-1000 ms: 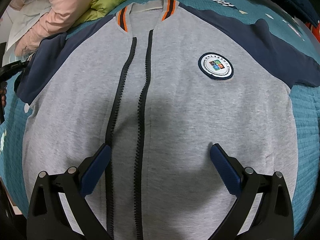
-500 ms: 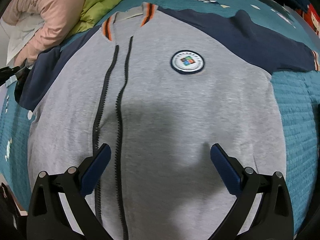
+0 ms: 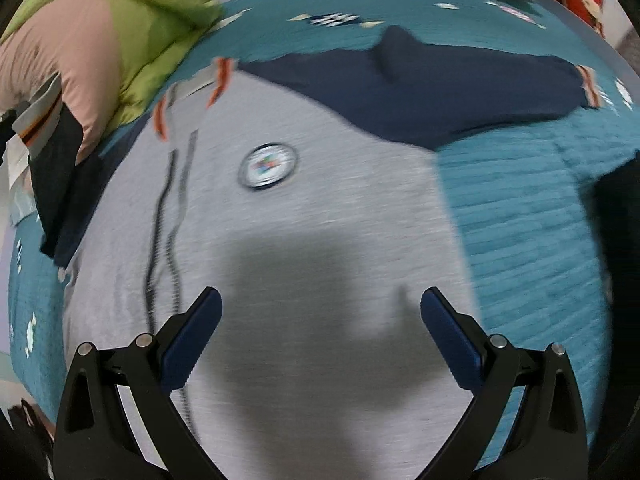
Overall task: Fold large clothes
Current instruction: 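Lift the sleeve with the left gripper while the right gripper grasps the other cuff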
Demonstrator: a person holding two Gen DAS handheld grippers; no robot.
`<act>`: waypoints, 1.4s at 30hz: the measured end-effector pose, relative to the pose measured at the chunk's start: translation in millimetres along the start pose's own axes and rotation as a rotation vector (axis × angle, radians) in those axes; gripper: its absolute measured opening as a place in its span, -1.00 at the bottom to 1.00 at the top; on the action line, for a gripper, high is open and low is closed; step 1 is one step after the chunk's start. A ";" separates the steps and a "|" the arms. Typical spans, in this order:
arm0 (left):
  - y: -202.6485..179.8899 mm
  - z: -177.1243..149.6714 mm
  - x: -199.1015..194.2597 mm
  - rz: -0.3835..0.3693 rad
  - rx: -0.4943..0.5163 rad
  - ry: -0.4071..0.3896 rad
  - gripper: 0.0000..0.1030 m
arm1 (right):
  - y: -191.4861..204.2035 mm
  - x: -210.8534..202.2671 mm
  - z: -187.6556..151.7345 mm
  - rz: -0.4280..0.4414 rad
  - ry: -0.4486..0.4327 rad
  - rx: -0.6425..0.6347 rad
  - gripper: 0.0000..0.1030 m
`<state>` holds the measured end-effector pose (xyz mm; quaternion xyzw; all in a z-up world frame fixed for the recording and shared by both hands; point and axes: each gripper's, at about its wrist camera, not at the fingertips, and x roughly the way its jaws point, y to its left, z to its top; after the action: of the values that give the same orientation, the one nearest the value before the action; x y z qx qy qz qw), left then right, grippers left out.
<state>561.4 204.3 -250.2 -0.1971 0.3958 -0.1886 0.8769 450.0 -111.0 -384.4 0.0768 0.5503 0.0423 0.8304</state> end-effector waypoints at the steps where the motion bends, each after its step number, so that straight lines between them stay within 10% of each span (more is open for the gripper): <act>1: -14.6 -3.1 14.4 -0.027 -0.011 0.007 -0.85 | -12.1 -3.4 2.0 -0.013 -0.006 0.011 0.86; 15: -103.2 -49.7 185.7 -0.093 -0.116 0.166 -0.85 | -110.1 -51.4 42.8 -0.198 -0.150 -0.052 0.86; 22: -135.6 -51.5 206.9 -0.211 -0.146 0.154 -0.86 | -130.3 -98.7 85.3 -0.221 -0.287 -0.074 0.86; 29: -141.9 -56.2 250.6 -0.155 -0.173 0.236 -0.76 | -160.8 -107.8 130.9 -0.260 -0.303 -0.050 0.86; 30: -146.4 -58.8 253.5 -0.156 -0.153 0.241 -0.69 | -169.6 -107.5 139.3 -0.270 -0.304 -0.032 0.86; 33: -161.0 -64.5 252.4 -0.138 -0.088 0.231 0.36 | -206.5 -107.0 161.3 -0.267 -0.306 0.092 0.86; 38: -170.2 -62.5 228.9 -0.105 0.006 0.172 0.60 | -264.3 -84.6 195.5 -0.299 -0.252 0.271 0.86; 42: -167.1 -63.2 210.1 0.140 0.127 0.111 0.73 | -305.9 -48.3 212.7 -0.247 -0.134 0.450 0.86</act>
<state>613.0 -52.6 -336.2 -0.1024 0.4438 -0.1621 0.8754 622.6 -437.0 -312.4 0.1945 0.4947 -0.1878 0.8259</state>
